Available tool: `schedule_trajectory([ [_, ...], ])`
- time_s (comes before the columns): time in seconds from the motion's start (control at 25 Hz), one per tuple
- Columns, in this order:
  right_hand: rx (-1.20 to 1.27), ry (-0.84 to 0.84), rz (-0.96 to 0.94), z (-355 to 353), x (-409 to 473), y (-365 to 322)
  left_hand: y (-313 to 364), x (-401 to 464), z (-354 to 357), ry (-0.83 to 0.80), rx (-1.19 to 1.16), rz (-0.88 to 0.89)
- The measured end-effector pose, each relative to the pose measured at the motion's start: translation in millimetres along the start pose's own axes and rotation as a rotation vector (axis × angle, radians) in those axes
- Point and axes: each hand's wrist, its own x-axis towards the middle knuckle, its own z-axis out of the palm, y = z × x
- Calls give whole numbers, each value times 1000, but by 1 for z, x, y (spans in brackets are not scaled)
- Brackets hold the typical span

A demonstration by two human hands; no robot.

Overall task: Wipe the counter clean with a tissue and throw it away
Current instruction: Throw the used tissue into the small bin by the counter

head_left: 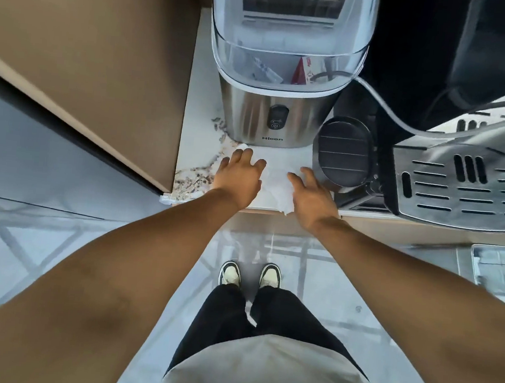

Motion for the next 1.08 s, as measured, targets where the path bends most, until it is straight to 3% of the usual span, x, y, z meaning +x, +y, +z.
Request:
schedule_trajectory([
  [0.24, 100, 101, 83, 9, 5, -11, -15, 2, 13, 4, 39, 37],
  [0.68, 211, 252, 194, 9, -7, -30, -31, 0, 7, -54, -133, 87],
  [1.08, 300, 266, 467, 7, -86, 13, 44, -11, 6, -56, -190, 336],
])
